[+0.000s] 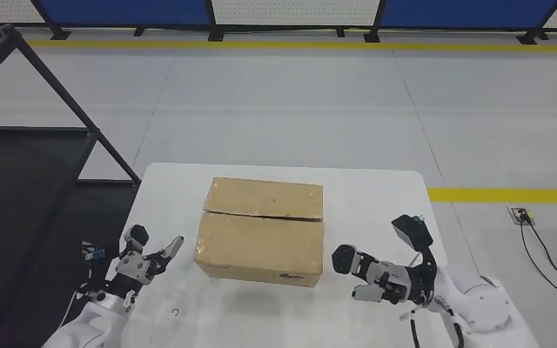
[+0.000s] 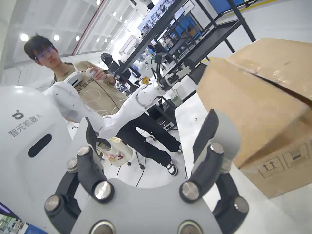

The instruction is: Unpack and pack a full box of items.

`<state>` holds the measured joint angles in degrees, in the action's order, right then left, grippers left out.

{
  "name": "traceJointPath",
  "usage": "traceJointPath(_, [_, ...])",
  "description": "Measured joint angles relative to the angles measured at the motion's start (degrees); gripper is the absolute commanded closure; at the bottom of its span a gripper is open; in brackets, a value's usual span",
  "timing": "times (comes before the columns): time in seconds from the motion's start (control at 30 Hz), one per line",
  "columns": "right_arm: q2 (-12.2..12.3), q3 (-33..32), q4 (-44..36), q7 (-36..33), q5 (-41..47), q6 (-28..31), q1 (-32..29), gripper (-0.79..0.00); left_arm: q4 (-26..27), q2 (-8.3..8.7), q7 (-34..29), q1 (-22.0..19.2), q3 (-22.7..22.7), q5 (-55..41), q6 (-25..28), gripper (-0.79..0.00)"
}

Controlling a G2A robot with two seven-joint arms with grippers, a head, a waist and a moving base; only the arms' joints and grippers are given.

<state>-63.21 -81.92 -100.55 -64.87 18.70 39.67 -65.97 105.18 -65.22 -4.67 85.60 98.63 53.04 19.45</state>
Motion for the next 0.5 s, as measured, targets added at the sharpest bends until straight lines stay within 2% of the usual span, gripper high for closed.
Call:
traceJointPath(0.13, [0.7, -1.8, -0.6, 2.2, -4.7, 0.9, -1.8, -0.785, 0.1, -0.03, 0.5, -0.4, 0.0, -0.2, -0.5, -0.785])
traceJointPath(0.23, [0.7, -2.7, -0.4, 8.0, -13.9, -2.7, -2.0, -0.785, 0.0, -0.03, 0.6, -0.6, 0.2, -0.3, -0.7, -0.785])
traceJointPath(0.37, [0.1, 0.6, 1.1, 15.8, -23.6, -7.6, -0.8, -0.785, -0.5, 0.0, 0.5, -0.4, 0.7, -0.3, -1.1, -0.785])
traceJointPath(0.5, [-0.4, 4.2, 3.8, 20.8, -29.3, -10.6, 1.3, -0.785, -2.2, 0.0, 0.0, -0.3, 1.0, 0.7, -3.0, -0.785])
